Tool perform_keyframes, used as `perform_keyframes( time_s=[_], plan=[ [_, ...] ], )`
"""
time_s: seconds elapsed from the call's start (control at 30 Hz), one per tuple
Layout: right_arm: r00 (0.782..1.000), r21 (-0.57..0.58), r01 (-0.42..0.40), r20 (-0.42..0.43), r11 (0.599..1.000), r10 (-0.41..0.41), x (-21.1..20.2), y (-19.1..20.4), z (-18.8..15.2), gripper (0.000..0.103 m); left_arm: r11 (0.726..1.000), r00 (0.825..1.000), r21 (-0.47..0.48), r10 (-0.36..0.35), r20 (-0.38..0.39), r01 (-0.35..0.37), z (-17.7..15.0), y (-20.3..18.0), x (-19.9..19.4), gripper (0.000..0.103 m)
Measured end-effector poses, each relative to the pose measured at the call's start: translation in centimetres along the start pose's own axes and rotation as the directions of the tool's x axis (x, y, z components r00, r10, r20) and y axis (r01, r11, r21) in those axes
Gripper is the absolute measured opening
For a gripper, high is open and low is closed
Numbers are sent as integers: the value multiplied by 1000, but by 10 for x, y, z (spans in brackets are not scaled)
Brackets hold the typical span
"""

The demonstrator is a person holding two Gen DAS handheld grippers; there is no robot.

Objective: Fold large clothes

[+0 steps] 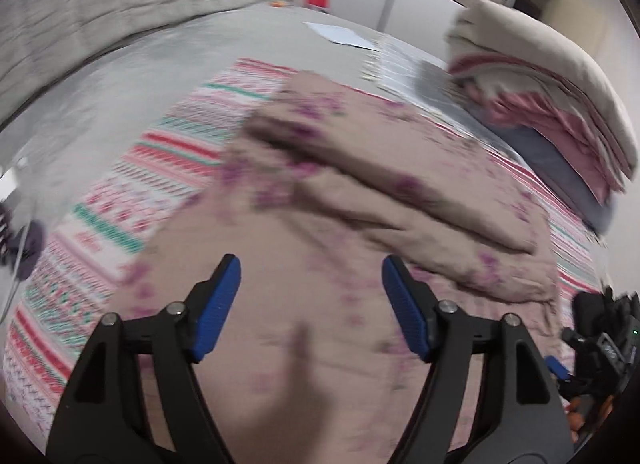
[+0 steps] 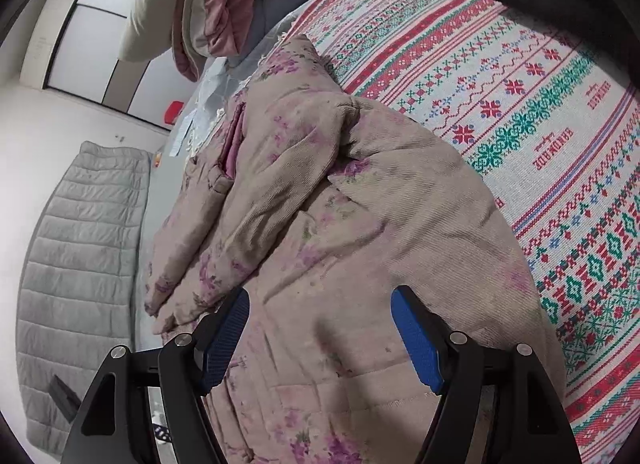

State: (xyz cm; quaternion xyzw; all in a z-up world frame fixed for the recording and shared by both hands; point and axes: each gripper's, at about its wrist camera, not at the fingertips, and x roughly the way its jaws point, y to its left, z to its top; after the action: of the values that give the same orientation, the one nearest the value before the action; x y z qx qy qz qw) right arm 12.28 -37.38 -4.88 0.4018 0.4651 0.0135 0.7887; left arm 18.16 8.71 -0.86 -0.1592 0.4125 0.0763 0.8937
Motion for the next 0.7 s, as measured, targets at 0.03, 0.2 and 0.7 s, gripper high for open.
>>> perform_keyframes(
  time_s=[0.03, 0.2, 0.7],
  plan=[
    [1000, -6, 16, 12, 1000, -16, -2, 0, -1, 75, 1000, 1000, -21, 7, 1, -7, -2, 12, 2, 76],
    [995, -48, 86, 57, 995, -83, -15, -3, -1, 75, 993, 998, -110, 45, -49, -50, -6, 62, 8, 76],
    [976, -141, 181, 148, 973, -160, -74, -1, -22, 75, 994, 996, -107, 17, -92, -27, -26, 125, -31, 76]
  ],
)
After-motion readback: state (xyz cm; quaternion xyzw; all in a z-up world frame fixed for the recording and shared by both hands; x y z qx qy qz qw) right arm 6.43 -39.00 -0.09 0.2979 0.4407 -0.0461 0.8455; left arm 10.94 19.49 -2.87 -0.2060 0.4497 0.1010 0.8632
